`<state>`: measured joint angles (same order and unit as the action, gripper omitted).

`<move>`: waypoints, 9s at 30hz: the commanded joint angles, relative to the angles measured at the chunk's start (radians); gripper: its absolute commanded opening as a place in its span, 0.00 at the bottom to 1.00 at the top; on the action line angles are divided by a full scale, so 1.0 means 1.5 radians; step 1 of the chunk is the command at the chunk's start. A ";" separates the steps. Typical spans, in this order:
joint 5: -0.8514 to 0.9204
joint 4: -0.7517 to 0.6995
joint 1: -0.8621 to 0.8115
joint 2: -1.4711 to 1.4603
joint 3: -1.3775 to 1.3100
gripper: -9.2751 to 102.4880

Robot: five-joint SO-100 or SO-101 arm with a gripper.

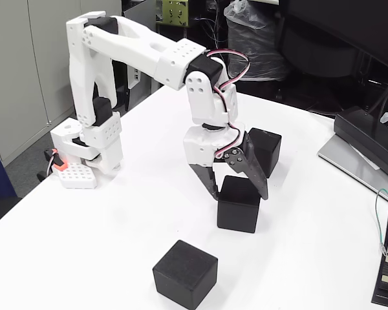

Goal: Stack the 3 blocks

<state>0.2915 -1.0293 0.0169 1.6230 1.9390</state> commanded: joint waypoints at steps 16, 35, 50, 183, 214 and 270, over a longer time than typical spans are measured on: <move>0.000 0.001 0.004 -0.046 -0.018 0.11; 0.000 -0.051 0.004 -0.043 -0.127 0.07; -0.045 -0.308 0.005 -0.043 -0.422 0.07; -0.231 -0.368 0.280 -0.044 -0.526 0.38; -0.003 -0.368 -0.190 0.063 -0.497 0.37; 0.296 -0.088 -0.381 -0.066 -0.186 0.38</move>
<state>0.7394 -1.1766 -0.5553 1.5217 1.6720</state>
